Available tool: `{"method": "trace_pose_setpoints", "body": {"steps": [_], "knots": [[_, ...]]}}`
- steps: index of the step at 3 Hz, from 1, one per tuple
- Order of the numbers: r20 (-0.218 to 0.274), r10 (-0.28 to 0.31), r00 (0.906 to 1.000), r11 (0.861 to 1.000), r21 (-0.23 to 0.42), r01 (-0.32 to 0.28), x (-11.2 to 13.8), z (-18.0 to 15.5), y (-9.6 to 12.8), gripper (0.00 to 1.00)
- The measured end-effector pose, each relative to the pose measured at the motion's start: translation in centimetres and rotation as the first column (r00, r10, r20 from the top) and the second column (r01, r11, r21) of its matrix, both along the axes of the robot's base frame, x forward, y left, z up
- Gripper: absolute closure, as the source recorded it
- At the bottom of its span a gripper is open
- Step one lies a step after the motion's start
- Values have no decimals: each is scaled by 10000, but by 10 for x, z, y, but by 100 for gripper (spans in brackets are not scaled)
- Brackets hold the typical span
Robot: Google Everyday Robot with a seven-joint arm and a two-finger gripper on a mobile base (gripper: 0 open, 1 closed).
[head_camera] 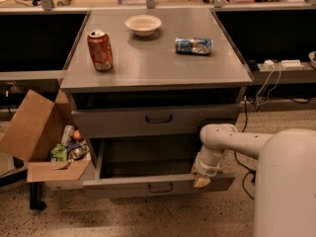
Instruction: Open middle drawer
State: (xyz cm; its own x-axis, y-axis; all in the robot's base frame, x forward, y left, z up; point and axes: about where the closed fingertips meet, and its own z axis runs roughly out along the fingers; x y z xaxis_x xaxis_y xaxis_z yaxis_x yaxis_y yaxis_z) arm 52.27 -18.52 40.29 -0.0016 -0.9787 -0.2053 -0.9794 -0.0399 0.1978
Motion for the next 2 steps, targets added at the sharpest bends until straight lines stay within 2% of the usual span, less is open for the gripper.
{"method": "trace_pose_setpoints", "body": {"steps": [2], "knots": [[-1,0,10000,10000,0,0,0,0,0,25]]}}
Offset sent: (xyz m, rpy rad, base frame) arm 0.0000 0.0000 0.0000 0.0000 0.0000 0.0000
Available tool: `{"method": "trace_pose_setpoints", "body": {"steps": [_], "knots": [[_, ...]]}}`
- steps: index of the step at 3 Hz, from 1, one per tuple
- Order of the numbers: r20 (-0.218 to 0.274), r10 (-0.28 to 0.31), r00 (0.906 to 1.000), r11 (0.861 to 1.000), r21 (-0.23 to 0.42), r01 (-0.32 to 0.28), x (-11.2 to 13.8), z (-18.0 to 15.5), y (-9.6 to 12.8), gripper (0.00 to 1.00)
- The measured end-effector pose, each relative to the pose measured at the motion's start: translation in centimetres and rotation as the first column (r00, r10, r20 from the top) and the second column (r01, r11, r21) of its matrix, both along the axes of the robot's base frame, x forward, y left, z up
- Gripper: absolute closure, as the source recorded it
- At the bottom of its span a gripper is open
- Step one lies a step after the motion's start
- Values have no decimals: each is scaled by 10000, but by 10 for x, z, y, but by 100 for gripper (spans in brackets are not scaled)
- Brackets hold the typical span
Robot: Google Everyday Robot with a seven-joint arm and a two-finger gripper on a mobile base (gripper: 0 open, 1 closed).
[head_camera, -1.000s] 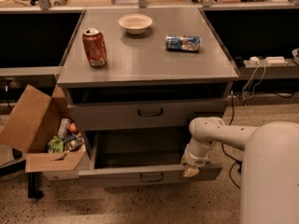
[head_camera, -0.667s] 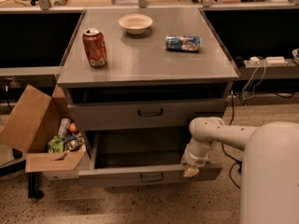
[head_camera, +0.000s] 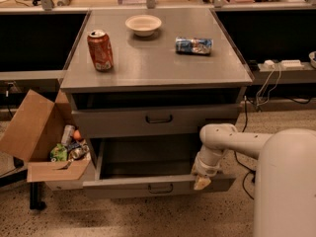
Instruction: Open middle drawer
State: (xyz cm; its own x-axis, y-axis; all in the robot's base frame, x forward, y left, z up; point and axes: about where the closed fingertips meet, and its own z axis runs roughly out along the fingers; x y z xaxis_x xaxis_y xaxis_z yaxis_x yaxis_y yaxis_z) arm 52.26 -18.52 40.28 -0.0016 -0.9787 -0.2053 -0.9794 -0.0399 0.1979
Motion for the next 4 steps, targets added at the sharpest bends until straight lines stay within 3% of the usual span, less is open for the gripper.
{"method": "trace_pose_setpoints", "body": {"steps": [1,3,4], "knots": [[0,0,10000,10000,0,0,0,0,0,4],[-1,0,10000,10000,0,0,0,0,0,0],[409,429,9982,9983,370,-444,2,21,1,0]]}}
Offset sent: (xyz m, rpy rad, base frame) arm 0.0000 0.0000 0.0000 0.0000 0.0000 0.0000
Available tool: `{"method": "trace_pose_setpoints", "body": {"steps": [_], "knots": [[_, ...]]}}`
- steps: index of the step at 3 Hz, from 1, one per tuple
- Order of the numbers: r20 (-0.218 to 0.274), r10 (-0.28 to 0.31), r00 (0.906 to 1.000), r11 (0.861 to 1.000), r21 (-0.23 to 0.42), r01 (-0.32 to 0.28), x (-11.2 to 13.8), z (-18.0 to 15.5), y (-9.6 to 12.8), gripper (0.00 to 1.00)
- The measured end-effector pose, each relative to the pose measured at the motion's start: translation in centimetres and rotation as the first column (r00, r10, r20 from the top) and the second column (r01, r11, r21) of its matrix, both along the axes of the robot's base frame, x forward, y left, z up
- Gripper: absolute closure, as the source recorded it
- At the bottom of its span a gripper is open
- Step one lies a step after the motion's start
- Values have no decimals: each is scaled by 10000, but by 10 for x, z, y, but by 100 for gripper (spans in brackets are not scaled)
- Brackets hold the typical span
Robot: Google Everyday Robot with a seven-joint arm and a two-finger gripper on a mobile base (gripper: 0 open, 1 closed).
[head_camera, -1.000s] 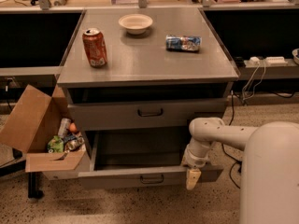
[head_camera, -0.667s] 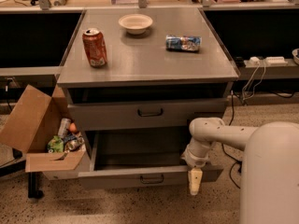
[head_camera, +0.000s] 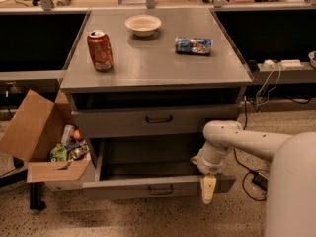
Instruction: Open middle drawer
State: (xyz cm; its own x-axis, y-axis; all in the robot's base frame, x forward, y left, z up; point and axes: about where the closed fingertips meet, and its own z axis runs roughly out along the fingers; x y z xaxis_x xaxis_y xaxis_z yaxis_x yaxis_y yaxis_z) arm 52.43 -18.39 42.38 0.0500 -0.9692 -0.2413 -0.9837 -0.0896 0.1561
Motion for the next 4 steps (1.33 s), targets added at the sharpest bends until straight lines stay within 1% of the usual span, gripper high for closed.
{"method": "trace_pose_setpoints", "body": {"steps": [1,2,3,4], "knots": [[473,727,9962,9947,699,-759,-2,32,1,0],[271,1116,9934,9895,895,-1136,-5,30,-2,0],[12,1324,9912,9880,801,-1320,-11,16,-3,0],[-143,1447,9894,9871,711,-1434,-20,5,-5,0]]}}
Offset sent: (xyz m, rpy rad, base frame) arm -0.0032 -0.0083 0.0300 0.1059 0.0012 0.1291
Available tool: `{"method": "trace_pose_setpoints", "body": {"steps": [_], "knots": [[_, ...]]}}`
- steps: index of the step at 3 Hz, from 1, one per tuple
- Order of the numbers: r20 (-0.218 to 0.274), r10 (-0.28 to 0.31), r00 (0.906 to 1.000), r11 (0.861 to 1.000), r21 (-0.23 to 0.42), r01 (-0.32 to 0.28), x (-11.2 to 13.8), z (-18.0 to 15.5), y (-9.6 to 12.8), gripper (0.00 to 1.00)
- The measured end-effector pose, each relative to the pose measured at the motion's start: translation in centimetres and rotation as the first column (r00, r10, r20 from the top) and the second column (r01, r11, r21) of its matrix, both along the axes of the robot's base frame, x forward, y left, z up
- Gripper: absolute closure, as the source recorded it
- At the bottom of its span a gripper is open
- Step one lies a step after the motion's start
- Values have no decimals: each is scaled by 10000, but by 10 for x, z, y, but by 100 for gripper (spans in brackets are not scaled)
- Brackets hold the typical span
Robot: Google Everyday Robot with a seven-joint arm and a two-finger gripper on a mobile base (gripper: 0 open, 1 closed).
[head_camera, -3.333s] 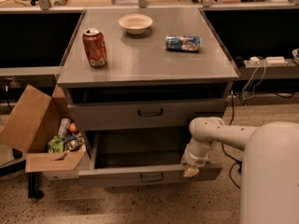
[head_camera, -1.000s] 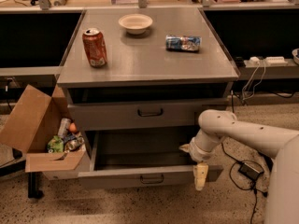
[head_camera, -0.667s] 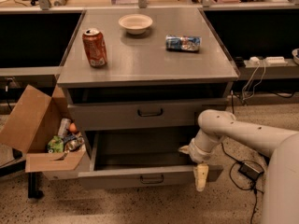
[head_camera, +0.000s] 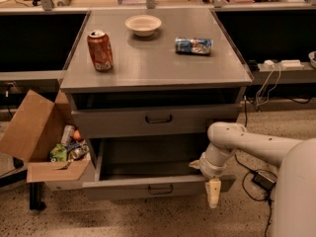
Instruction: Open middle drawer
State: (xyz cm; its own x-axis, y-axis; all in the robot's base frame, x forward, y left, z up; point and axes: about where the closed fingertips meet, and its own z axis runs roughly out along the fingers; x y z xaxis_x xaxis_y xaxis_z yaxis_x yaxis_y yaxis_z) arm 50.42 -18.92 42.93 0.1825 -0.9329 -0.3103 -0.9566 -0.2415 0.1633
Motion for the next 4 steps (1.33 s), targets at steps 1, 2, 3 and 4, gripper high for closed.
{"method": "trace_pose_setpoints", "body": {"steps": [1,2,3,4], "knots": [[-62,227,9997,9994,-277,-229,-15,0,-7,15],[-339,464,9983,9971,-586,-484,-30,-2,-15,38],[-484,604,9970,9952,-743,-639,-38,-1,-21,61],[-504,644,9966,9947,-765,-682,-40,0,-22,85]]}}
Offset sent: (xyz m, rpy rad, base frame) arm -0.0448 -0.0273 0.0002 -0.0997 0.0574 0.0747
